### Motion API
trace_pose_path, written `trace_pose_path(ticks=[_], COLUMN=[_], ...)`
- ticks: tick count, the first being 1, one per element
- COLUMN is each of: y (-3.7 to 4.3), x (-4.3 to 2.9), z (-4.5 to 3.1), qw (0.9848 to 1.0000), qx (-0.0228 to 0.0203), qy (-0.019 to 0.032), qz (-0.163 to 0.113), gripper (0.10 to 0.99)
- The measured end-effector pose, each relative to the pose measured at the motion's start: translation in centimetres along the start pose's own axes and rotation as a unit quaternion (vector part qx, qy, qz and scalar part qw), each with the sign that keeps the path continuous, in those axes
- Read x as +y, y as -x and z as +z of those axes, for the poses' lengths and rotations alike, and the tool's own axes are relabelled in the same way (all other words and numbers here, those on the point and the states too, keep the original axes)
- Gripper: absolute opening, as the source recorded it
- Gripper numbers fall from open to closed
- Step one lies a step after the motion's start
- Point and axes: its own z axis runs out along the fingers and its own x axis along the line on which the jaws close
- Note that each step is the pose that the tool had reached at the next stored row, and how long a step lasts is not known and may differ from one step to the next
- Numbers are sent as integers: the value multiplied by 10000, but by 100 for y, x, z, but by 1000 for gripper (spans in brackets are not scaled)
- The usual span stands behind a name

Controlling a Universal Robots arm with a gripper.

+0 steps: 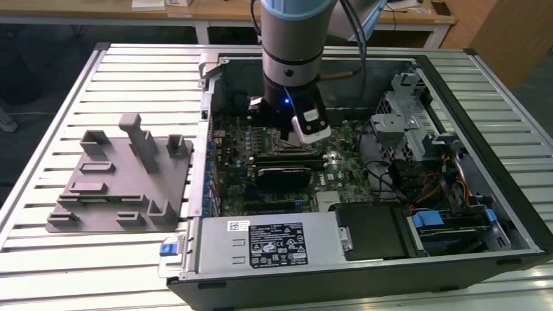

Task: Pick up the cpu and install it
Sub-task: 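Install the second cpu locking lever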

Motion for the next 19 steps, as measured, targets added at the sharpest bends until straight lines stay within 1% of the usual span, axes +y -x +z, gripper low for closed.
trace_pose_path(ticks=[3,5,10,12,16,19], y=[18,19,19,19,19,19], x=[2,0,0,-5,-15,-29], z=[10,16,20,42,88,134], qw=[10000,10000,10000,10000,9999,9999], qx=[25,27,26,26,32,44], qy=[-65,-92,-93,-94,-125,-128], qz=[6,7,6,6,7,10], gripper=[106,106,106,106,106,106])
